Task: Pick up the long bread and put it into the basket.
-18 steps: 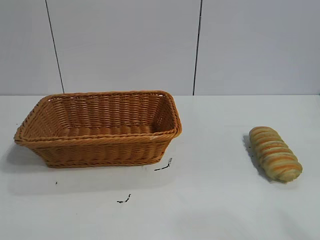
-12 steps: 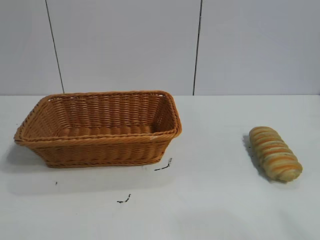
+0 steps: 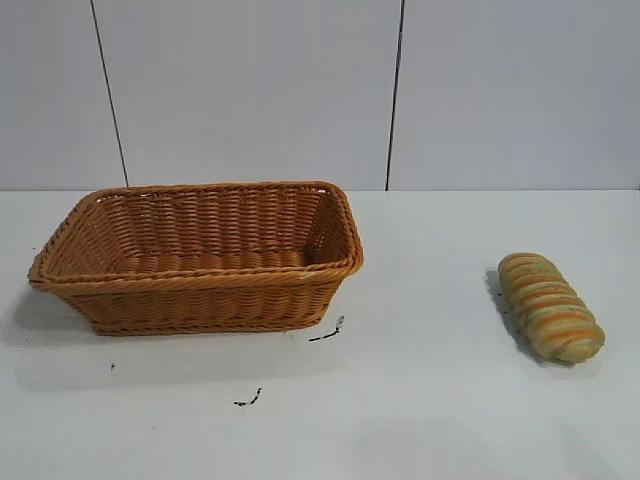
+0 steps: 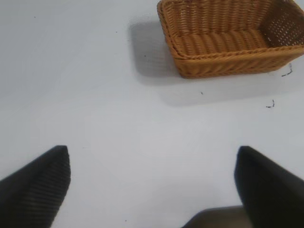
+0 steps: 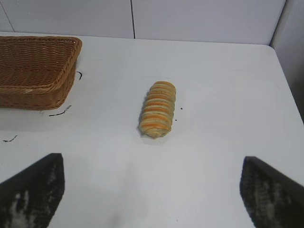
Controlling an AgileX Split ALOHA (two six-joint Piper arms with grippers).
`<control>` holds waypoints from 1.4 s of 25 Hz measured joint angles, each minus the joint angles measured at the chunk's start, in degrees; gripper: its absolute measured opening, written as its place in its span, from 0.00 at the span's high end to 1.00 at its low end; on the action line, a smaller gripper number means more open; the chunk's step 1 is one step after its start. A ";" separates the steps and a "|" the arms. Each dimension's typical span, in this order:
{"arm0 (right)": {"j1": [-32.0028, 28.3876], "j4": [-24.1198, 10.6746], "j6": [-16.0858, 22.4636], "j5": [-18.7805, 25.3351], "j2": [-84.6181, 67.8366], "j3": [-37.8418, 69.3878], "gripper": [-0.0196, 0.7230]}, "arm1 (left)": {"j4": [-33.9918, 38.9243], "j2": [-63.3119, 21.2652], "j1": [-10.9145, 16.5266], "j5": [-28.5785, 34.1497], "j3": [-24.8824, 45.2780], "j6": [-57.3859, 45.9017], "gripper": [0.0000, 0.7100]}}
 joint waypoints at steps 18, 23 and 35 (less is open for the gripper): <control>0.00 -0.14 0.00 -9.50 64.68 -23.65 0.05 | 0.00 0.00 0.00 0.00 0.00 0.00 0.03; 0.43 -0.19 0.00 -9.62 79.26 -32.79 0.05 | 0.00 0.00 0.00 0.00 0.00 0.00 0.03; 4.16 -2.22 2.88 -10.54 99.41 -44.02 0.05 | 0.00 0.00 0.00 0.00 0.00 0.00 0.03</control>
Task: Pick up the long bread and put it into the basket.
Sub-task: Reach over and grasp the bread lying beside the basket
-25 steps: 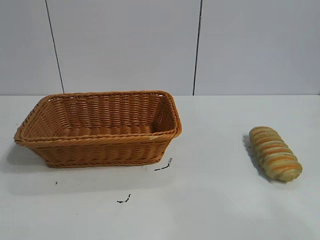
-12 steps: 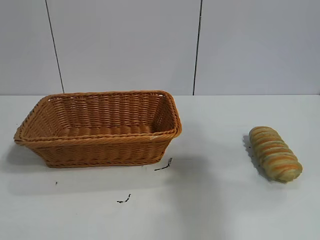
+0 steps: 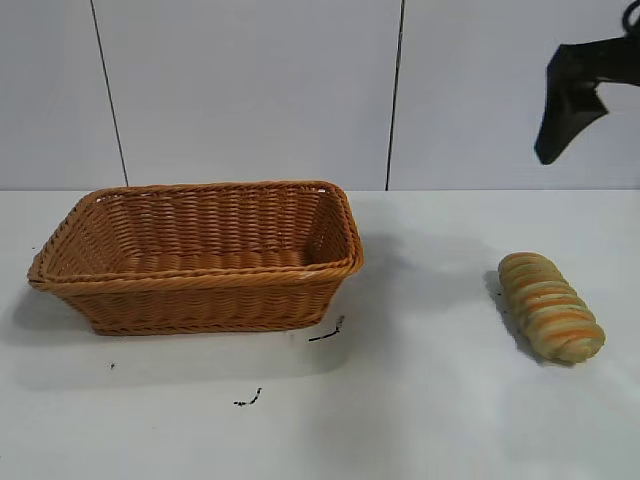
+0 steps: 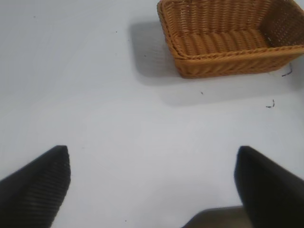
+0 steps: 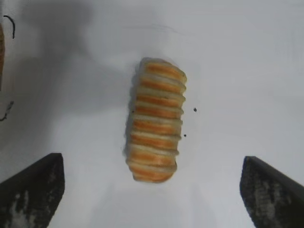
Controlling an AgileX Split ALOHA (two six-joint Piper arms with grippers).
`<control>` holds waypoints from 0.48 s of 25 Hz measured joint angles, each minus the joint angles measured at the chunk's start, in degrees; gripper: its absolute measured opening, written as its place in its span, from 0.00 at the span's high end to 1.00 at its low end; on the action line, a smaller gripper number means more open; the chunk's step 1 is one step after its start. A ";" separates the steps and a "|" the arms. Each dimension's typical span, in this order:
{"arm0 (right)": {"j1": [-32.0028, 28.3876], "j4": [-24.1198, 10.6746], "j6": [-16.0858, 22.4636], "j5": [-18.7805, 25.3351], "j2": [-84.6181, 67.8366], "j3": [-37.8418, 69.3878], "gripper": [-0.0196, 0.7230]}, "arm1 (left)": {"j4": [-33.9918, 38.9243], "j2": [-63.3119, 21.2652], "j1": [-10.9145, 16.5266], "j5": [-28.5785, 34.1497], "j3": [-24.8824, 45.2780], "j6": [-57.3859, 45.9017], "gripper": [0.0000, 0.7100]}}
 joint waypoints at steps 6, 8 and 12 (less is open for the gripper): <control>0.00 -1.60 1.47 -3.75 7.63 -0.05 0.05 | 0.00 0.00 0.00 0.00 0.00 0.00 0.03; 0.00 -1.72 1.90 -5.38 10.17 -0.05 0.05 | 0.00 0.00 0.00 0.00 0.00 0.00 0.03; 0.00 -1.79 2.89 -7.65 14.11 -0.07 0.05 | 0.00 0.00 0.00 0.00 0.00 0.00 0.03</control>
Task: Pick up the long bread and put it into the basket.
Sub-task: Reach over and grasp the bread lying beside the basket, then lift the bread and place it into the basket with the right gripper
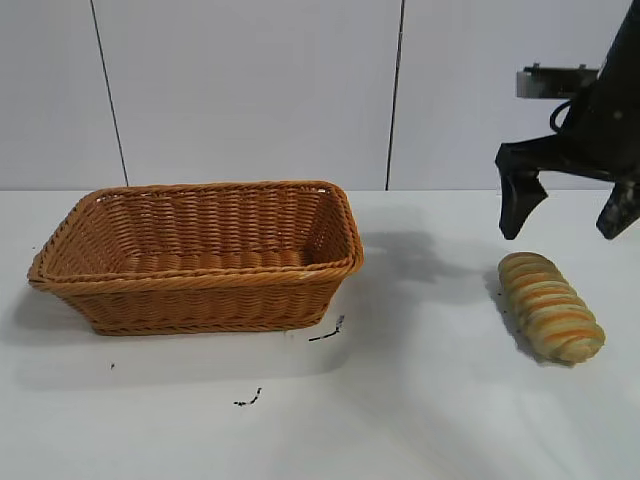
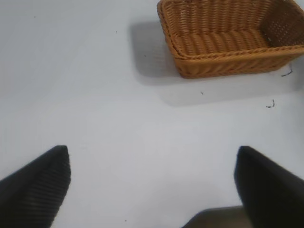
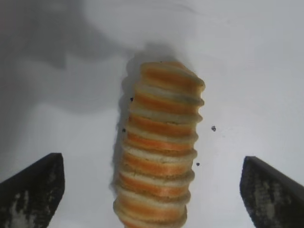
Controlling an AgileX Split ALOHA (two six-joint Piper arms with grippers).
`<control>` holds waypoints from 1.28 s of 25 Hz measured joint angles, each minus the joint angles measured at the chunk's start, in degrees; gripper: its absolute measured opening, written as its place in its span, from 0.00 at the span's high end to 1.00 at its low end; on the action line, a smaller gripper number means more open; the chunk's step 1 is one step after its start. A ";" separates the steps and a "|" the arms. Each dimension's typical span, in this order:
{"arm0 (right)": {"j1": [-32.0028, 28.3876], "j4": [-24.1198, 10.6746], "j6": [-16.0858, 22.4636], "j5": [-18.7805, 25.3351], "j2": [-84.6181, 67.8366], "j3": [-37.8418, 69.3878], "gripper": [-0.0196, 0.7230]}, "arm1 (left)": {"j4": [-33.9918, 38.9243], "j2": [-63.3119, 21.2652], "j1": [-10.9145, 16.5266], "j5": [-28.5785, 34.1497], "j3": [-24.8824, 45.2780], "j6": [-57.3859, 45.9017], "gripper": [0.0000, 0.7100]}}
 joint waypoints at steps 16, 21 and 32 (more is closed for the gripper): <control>0.00 -0.22 0.12 0.74 3.47 -0.07 0.76 | 0.00 0.00 0.00 0.00 0.00 0.00 0.03; 0.00 -1.81 -1.19 2.50 1.75 -0.40 0.80 | 0.00 0.00 0.00 0.00 0.00 0.00 0.03; 0.00 -1.81 -1.63 17.70 -4.52 -18.91 0.80 | 0.00 0.00 0.00 0.00 0.00 0.00 0.03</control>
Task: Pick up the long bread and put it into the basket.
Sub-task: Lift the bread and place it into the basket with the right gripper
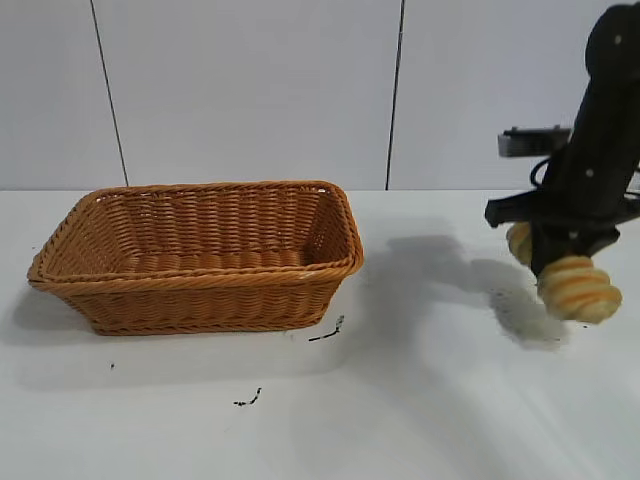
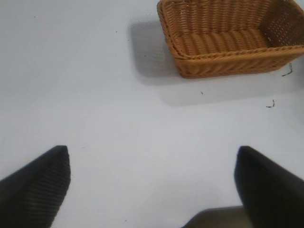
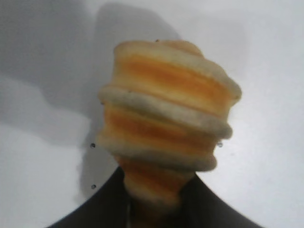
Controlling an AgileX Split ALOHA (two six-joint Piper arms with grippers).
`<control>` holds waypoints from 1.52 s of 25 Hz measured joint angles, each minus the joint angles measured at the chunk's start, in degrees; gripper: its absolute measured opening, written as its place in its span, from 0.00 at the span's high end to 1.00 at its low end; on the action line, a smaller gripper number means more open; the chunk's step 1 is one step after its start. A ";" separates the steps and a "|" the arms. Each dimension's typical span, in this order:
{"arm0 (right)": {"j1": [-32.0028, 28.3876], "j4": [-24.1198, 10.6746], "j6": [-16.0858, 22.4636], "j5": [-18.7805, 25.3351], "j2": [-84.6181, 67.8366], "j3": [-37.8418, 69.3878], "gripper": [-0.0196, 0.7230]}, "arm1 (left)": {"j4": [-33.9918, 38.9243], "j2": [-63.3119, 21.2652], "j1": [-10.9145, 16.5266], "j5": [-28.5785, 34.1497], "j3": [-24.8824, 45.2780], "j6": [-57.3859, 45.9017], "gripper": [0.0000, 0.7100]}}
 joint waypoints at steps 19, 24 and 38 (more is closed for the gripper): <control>17.51 4.07 -12.36 3.23 8.95 -28.33 0.80 | 0.00 0.00 0.00 0.00 0.00 0.00 0.03; 25.14 4.42 -20.67 -3.59 11.44 -29.22 0.81 | 0.00 0.00 0.00 0.00 0.00 0.00 0.03; 33.13 5.24 -46.62 -10.87 23.86 -29.28 0.82 | 0.00 0.00 0.00 0.00 0.00 0.00 0.03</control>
